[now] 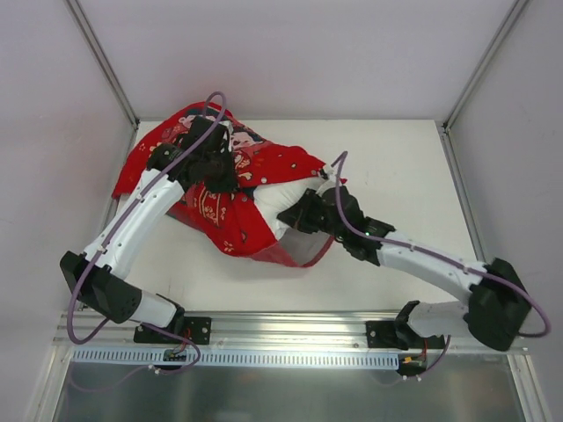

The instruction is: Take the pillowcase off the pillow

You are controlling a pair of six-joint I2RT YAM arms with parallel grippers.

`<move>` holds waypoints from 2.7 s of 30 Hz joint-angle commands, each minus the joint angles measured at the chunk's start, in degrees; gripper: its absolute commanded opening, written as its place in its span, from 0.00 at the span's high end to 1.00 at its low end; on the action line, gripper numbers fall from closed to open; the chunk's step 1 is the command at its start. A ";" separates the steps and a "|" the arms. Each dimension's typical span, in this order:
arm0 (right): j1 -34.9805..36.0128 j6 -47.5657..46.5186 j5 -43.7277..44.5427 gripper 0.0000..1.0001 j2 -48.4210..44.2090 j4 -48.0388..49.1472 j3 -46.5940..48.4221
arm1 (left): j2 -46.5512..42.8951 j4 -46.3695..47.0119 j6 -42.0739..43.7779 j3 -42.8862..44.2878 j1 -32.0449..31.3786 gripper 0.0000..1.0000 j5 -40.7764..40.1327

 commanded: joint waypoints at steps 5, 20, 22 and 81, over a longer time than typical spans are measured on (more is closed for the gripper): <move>-3.42 -3.02 11.76 0.99 -29.58 -20.10 -11.88 | 3.85 0.15 1.04 3.90 8.21 1.00 -1.04; -6.52 -6.35 6.41 0.99 -24.37 -19.79 0.63 | 8.00 2.00 -0.45 7.77 1.54 0.23 8.01; -6.43 -6.44 5.88 0.99 -21.46 -18.30 3.29 | 5.62 2.00 -0.90 7.77 1.19 0.01 10.29; -22.78 -4.24 -16.53 0.99 -32.87 -22.86 -8.82 | -15.39 11.67 -3.01 -26.70 5.85 0.16 4.91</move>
